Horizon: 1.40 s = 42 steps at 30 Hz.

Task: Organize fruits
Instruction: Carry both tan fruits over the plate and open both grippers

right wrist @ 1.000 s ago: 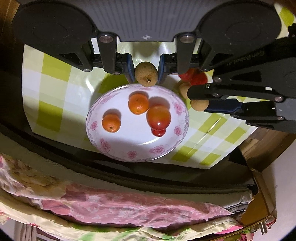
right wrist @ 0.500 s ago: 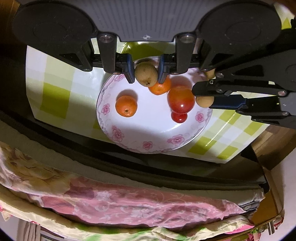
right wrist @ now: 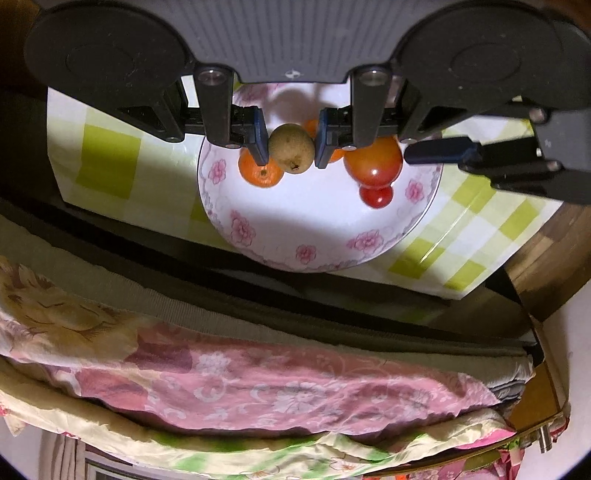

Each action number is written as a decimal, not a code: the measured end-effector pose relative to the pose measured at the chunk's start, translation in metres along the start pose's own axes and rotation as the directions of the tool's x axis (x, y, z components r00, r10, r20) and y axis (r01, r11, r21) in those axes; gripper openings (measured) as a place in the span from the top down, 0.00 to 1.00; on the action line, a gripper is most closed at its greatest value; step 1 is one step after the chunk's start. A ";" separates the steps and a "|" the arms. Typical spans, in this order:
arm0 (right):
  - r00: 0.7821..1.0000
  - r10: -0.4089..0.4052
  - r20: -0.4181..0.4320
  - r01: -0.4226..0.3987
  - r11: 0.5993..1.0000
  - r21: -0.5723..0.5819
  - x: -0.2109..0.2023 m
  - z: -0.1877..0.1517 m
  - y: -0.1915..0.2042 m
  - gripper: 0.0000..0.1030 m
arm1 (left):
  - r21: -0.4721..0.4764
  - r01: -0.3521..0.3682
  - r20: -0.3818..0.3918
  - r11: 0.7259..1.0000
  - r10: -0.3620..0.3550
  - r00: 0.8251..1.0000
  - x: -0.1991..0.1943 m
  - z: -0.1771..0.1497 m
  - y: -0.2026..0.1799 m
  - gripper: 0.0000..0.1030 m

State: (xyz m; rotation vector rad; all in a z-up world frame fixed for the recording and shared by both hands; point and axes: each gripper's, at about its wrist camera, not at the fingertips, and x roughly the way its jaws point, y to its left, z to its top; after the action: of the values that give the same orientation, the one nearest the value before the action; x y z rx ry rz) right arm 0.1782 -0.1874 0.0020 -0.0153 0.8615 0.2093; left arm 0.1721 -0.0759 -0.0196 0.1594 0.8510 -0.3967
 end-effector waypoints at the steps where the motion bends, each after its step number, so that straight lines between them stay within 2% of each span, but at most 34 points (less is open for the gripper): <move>1: 1.000 0.002 0.001 -0.002 1.000 0.008 0.002 0.002 -0.001 0.71 | 0.000 -0.001 0.002 1.000 0.001 1.000 0.001 0.001 0.000 0.63; 10: 1.000 0.013 0.009 -0.014 0.998 0.055 0.012 0.014 -0.007 0.69 | -0.034 0.013 0.011 0.999 -0.012 1.000 0.002 0.006 0.007 0.59; 13: 1.000 0.028 0.005 -0.028 0.997 0.074 0.013 0.017 -0.008 0.64 | -0.047 0.013 0.021 0.999 -0.012 1.000 -0.002 0.009 0.010 0.56; 19: 0.999 0.036 0.004 -0.036 0.995 0.093 0.011 0.020 -0.007 0.63 | -0.061 0.009 0.039 0.998 -0.006 0.999 -0.014 0.013 0.013 0.49; 42: 0.997 0.034 0.064 -0.041 0.993 0.111 -0.034 0.013 -0.001 0.63 | -0.067 -0.025 0.062 0.997 0.029 0.998 -0.055 0.003 0.012 0.45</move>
State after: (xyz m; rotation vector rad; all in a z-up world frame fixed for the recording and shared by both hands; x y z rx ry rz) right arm 0.1666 -0.1932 0.0356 0.1122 0.8111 0.1949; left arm 0.1470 -0.0511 0.0237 0.0963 0.7985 -0.3459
